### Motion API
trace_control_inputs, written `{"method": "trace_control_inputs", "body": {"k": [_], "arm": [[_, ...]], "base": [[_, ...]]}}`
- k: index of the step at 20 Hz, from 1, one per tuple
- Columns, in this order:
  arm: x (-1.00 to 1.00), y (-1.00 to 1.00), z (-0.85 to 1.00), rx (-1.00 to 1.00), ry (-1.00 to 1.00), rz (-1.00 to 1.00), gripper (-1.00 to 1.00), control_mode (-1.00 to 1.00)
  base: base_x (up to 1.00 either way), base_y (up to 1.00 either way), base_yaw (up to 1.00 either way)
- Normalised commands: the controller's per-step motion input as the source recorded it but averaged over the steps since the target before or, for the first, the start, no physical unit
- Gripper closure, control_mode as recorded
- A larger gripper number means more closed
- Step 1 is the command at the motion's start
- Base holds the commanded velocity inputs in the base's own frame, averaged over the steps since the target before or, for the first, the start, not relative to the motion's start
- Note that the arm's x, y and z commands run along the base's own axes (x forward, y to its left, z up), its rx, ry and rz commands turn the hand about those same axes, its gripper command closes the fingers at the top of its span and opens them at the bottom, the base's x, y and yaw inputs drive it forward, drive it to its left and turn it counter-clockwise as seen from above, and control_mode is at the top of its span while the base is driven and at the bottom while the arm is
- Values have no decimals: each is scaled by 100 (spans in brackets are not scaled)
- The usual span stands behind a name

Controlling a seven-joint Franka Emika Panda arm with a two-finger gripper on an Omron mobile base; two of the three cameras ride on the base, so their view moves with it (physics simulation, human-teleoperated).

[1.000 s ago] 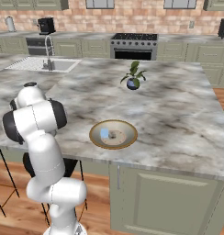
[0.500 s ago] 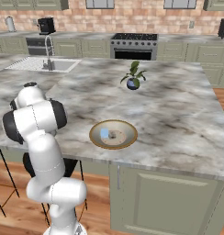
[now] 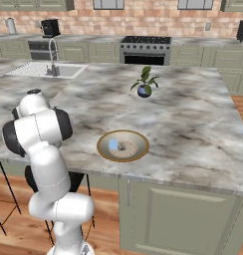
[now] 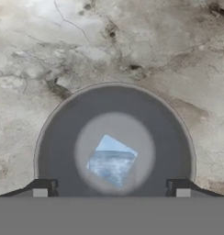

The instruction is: There are four ice cubes in the ice bowl. Place two ice cubes in each glass of water.

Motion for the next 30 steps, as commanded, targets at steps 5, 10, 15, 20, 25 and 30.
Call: {"method": "trace_control_inputs", "body": {"k": [5, 10, 15, 20, 25, 30], "arm": [[0, -15, 7, 0, 0, 0, -100, -100], [-2, -3, 45, -1, 0, 0, -100, -100], [-20, 0, 67, -1, 0, 0, -100, -100], [-42, -33, 13, 0, 2, 0, -100, -100], [-59, -64, 0, 0, 5, 0, -100, -100], [-31, -79, 0, 0, 2, -2, -100, -100]], "base": [[0, 0, 0], [0, 0, 0], [0, 0, 0], [0, 0, 0], [0, 0, 0], [0, 0, 0]]}}
